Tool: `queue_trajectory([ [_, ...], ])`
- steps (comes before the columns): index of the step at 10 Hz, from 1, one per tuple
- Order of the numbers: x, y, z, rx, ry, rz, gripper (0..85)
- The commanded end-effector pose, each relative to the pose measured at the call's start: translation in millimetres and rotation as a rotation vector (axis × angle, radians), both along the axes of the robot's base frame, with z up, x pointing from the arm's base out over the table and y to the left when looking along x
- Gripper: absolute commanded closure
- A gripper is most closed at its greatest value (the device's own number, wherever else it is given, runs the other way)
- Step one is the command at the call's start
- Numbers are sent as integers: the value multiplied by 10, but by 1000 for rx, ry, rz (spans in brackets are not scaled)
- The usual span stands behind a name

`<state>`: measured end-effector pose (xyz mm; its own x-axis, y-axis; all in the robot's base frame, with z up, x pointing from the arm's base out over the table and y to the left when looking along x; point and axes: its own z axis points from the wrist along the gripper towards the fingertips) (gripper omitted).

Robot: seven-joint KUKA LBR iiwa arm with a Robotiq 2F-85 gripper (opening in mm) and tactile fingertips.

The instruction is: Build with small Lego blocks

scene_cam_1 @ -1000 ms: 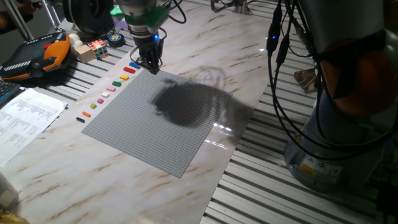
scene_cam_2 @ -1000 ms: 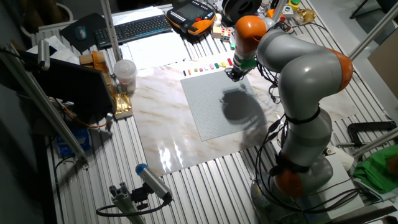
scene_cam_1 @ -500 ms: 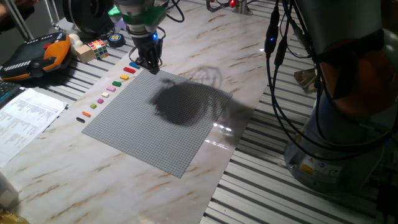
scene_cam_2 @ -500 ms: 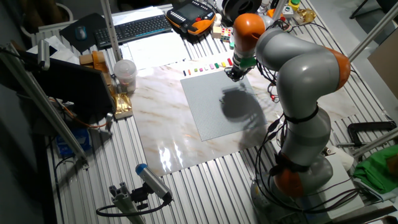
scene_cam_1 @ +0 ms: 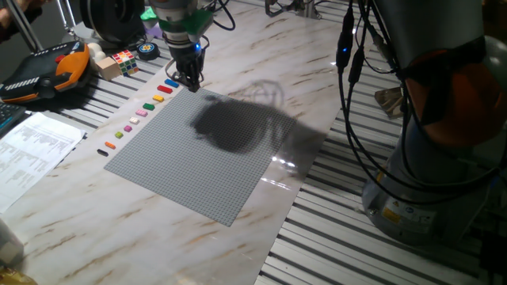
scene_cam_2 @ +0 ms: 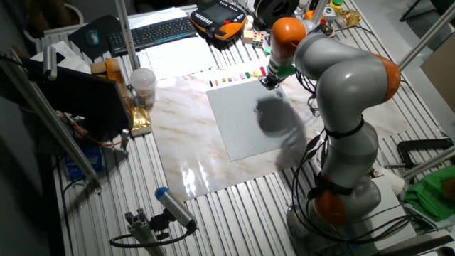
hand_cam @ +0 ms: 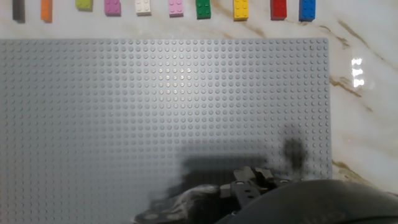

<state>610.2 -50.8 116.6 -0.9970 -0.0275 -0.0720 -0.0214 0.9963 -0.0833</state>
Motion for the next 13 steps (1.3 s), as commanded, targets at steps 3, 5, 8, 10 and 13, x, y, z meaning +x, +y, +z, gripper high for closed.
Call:
queue_trajectory([
  [3,199,-107,-114,23,-1,5,843],
  [5,277,-131,-181,34,-1,7,843],
  [8,408,-194,-297,37,-6,22,843],
  [10,478,-221,-382,40,-9,27,843],
  [13,537,-255,-447,41,-9,29,843],
])
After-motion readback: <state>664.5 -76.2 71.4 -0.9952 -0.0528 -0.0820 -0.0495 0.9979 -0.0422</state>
